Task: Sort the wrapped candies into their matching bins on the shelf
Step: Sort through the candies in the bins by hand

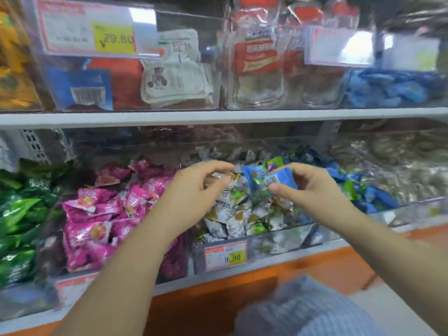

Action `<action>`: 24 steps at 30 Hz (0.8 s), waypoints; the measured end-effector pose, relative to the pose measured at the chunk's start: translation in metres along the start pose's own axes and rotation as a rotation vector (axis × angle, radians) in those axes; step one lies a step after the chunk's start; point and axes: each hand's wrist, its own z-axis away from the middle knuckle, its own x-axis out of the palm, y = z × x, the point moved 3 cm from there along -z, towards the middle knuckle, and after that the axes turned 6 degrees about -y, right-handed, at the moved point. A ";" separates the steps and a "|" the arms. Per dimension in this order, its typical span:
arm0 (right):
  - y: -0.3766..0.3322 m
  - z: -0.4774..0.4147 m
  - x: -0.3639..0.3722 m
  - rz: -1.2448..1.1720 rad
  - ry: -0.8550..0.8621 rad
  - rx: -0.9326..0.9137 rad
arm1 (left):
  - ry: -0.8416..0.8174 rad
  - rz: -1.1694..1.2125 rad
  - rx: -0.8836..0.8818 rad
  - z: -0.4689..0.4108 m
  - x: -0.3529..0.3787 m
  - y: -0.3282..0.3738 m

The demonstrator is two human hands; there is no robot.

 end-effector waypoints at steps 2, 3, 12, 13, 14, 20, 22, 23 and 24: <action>0.019 0.000 -0.025 0.035 0.174 0.016 | 0.077 -0.035 -0.019 -0.010 0.000 -0.008; 0.030 -0.001 -0.039 0.080 0.262 0.021 | 0.111 -0.051 -0.036 -0.014 0.000 -0.012; 0.081 -0.027 -0.090 0.561 0.324 0.332 | 0.165 -0.226 -0.096 -0.015 0.005 -0.030; 0.076 -0.029 -0.087 0.573 0.313 0.317 | 0.171 -0.230 -0.095 -0.015 0.003 -0.031; 0.071 -0.031 -0.082 0.572 0.305 0.289 | 0.173 -0.238 -0.096 -0.014 0.000 -0.032; 0.017 -0.043 -0.021 0.496 0.150 0.066 | 0.201 -0.240 -0.093 0.006 -0.028 -0.036; -0.002 -0.049 0.005 0.423 0.096 0.015 | 0.234 -0.248 -0.090 0.017 -0.044 -0.039; -0.011 -0.052 0.019 0.396 0.065 -0.010 | 0.251 -0.260 -0.091 0.024 -0.053 -0.041; -0.020 -0.055 0.032 0.382 0.028 -0.031 | 0.265 -0.276 -0.099 0.031 -0.062 -0.044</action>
